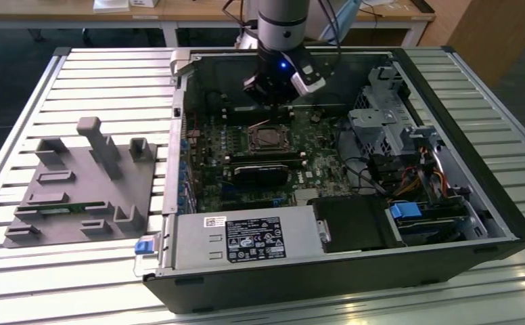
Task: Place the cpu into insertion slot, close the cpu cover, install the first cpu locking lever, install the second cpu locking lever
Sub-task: 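Install the first cpu locking lever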
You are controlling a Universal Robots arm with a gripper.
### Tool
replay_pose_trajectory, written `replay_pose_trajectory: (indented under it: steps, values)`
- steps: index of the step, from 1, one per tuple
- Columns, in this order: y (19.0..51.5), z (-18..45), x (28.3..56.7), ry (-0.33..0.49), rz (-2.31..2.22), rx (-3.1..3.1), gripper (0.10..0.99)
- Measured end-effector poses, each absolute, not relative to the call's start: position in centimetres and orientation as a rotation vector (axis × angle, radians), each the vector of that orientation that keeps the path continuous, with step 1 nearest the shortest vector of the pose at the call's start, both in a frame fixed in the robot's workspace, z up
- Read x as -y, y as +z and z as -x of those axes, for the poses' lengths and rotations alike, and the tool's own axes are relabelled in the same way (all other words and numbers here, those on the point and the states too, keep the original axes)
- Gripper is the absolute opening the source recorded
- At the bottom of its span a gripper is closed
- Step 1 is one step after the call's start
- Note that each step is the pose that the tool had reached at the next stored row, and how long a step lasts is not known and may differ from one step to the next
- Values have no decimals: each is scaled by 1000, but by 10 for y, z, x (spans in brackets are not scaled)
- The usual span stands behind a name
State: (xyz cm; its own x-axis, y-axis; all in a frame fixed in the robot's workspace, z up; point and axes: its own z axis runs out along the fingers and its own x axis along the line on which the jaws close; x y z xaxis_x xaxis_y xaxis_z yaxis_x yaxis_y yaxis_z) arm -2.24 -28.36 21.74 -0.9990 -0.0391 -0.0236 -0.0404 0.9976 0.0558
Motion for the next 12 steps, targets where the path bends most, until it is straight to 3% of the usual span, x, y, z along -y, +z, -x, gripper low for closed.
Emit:
replay_pose_trajectory:
  steps: [12]
  values:
    - [205, 19, 283, 84, 62, -3118, 106]
